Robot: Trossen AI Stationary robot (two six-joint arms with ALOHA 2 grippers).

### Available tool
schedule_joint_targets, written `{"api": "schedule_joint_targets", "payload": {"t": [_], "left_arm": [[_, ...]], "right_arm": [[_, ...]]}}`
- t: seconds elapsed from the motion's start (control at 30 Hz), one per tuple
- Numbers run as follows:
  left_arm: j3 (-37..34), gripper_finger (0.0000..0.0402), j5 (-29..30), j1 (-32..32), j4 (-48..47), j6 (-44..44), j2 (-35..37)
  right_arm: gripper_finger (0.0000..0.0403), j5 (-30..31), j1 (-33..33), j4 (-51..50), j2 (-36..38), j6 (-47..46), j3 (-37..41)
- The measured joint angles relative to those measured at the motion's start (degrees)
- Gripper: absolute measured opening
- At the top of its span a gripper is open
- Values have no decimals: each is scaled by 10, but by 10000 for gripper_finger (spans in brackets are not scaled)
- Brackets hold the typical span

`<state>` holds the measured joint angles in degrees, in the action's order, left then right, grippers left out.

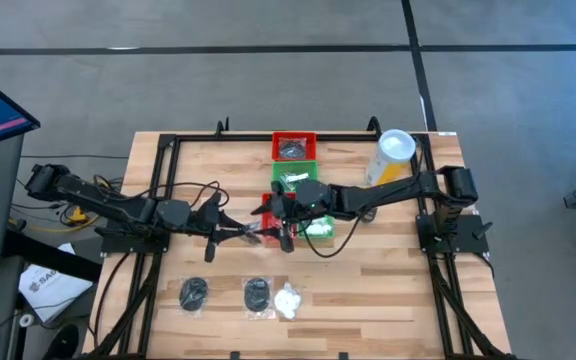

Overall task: Pick & Place Travel size toiletries
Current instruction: Put the silver nail cutter into the top green bin

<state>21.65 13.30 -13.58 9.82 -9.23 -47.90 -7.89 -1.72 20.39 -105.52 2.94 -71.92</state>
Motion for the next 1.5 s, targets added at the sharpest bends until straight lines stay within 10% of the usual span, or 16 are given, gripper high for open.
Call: {"api": "schedule_joint_targets", "payload": {"t": [0.4,0.73,1.5], "left_arm": [[0,54,0,0,7,4,0],[0,54,2,0,6,-1,0],[0,110,0,0,2,3,0]], "right_arm": [[206,0,-1,34,-18,-15,-1],[35,-15,0,34,-18,-9,-1],[37,-63,8,22,-15,-16,-1]]}}
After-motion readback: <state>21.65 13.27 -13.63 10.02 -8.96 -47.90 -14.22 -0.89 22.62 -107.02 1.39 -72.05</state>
